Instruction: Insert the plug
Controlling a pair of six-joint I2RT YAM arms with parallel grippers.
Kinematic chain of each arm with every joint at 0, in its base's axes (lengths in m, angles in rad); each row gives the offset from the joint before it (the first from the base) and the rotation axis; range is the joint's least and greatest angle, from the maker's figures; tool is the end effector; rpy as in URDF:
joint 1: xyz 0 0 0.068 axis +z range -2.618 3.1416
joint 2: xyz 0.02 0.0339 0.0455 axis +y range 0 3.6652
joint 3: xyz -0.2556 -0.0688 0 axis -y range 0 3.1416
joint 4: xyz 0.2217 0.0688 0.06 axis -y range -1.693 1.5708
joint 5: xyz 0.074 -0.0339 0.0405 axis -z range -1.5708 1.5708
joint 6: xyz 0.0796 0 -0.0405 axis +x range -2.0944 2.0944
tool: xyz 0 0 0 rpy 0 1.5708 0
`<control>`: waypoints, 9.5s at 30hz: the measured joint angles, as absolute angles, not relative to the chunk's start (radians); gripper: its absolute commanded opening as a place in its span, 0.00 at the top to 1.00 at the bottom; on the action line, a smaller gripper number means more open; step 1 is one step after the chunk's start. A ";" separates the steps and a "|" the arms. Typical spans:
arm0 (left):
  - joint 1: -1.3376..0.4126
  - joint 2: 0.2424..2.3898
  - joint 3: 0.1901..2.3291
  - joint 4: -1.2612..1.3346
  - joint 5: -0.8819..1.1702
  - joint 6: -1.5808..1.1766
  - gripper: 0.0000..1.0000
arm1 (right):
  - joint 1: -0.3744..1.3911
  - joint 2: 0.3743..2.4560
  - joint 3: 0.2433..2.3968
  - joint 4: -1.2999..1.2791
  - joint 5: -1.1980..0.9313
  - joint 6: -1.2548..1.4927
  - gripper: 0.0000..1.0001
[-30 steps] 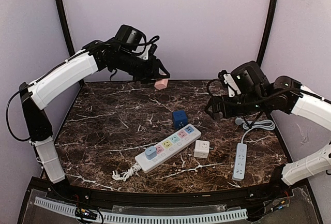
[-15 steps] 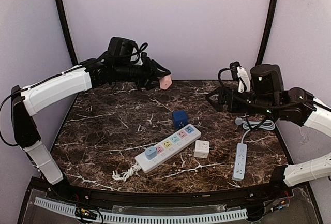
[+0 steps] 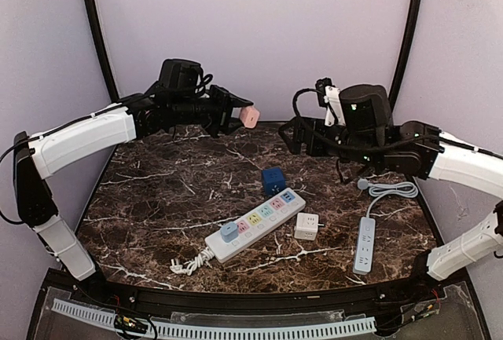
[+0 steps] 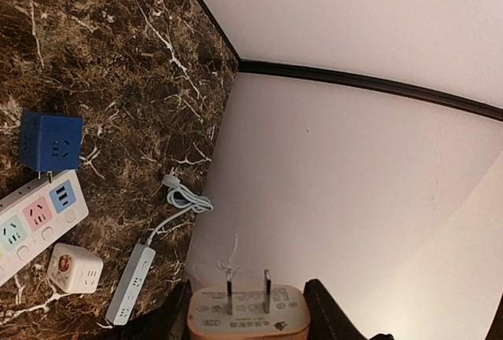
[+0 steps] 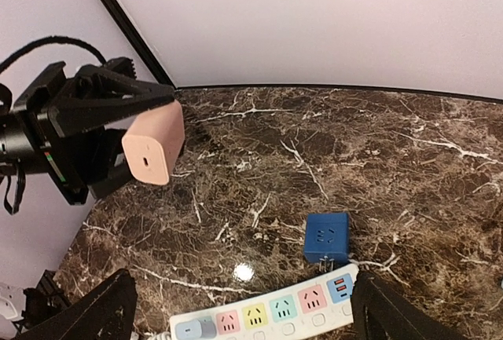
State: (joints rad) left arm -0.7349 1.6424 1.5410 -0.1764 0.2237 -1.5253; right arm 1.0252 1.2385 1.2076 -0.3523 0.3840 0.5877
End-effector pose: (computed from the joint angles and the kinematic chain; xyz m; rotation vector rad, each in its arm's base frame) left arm 0.2929 -0.2885 0.3641 -0.6895 2.1479 -1.6420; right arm 0.1797 0.2385 0.3530 -0.1754 1.9817 0.6958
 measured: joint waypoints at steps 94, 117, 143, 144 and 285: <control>-0.733 1.663 1.482 -0.062 0.164 -1.707 0.01 | 0.950 1.678 1.555 -0.211 0.332 0.611 1.00; -0.733 1.398 1.261 -0.252 0.068 -1.477 0.04 | 0.900 1.480 1.459 -0.462 0.102 0.564 1.00; -0.732 1.229 1.123 -0.715 -0.013 -0.840 0.53 | 0.971 1.613 1.596 -0.895 -0.032 1.337 1.00; -0.732 1.238 1.100 -0.726 0.002 -0.815 0.56 | 0.978 1.613 1.596 -0.899 -0.036 1.369 1.00; -0.956 1.116 1.052 -0.892 -0.061 -0.580 0.01 | 0.999 2.257 2.017 -1.331 -0.248 1.497 1.00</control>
State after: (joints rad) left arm -0.9558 1.1156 1.0515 -0.8917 -0.0612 -0.5804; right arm 0.9993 2.2574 2.0174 -1.3308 -0.2481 1.4971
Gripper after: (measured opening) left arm 0.987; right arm 0.264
